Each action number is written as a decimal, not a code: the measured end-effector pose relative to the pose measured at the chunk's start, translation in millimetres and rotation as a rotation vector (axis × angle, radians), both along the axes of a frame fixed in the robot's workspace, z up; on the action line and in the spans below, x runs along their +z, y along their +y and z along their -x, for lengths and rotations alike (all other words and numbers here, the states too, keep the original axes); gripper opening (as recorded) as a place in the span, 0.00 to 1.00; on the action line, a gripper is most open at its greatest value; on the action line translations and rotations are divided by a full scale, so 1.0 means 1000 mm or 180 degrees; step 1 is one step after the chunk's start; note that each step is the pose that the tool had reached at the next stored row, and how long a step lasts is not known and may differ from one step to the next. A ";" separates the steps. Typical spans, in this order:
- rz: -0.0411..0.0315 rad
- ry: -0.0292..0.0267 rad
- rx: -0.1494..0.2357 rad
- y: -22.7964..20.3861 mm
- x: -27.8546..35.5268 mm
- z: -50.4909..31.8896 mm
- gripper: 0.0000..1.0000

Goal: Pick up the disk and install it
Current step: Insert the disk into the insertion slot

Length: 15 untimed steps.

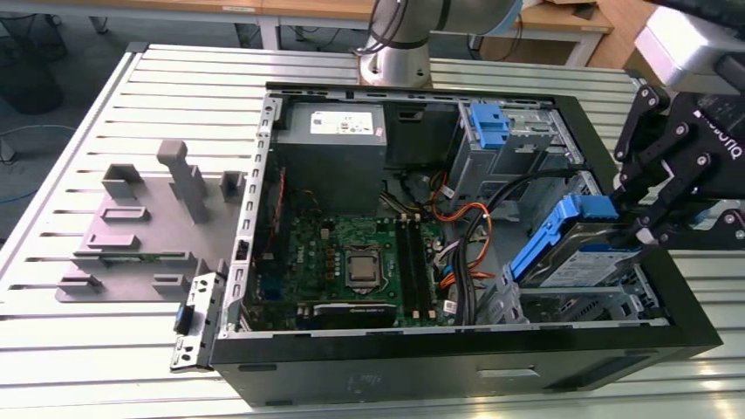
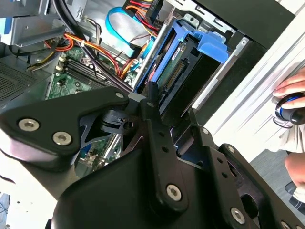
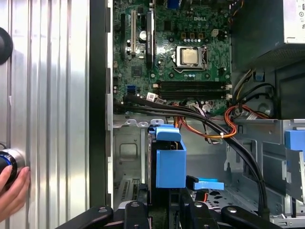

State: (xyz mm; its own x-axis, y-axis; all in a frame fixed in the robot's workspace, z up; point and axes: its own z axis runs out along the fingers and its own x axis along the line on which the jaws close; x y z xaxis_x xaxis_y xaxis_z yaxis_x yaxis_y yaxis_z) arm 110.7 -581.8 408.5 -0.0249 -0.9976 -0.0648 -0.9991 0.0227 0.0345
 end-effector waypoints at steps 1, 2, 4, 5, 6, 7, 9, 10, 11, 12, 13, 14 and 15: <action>0.0000 0.0000 0.0000 0.0000 -0.0018 0.0000 0.35; 0.0000 0.0000 0.0000 0.0000 -0.0036 0.0000 0.35; 0.0000 0.0000 0.0000 0.0000 -0.0073 0.0000 0.35; 0.0000 0.0000 0.0000 0.0000 -0.0091 0.0000 0.35; 0.0001 0.0000 0.0000 -0.0001 -0.0108 0.0000 0.35; 0.0000 0.0000 0.0000 -0.0001 -0.0127 0.0000 0.35; 0.0000 0.0000 0.0000 -0.0001 -0.0164 0.0000 0.35; 0.0000 0.0000 0.0000 -0.0001 -0.0182 0.0000 0.35; 0.0000 0.0000 0.0000 -0.0001 -0.0201 0.0000 0.35; 0.0000 0.0000 0.0000 -0.0001 -0.0218 0.0000 0.35; 0.0000 0.0000 0.0000 -0.0001 -0.0236 0.0000 0.35; 0.0000 0.0000 0.0000 -0.0001 -0.0254 0.0000 0.35; 0.0000 0.0000 0.0000 -0.0001 -0.0272 0.0000 0.35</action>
State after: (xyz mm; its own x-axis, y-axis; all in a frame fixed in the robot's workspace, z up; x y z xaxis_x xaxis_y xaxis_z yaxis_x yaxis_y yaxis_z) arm 110.7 -582.0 381.3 -0.0249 -0.9976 -0.0647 -0.9991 0.0227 0.0345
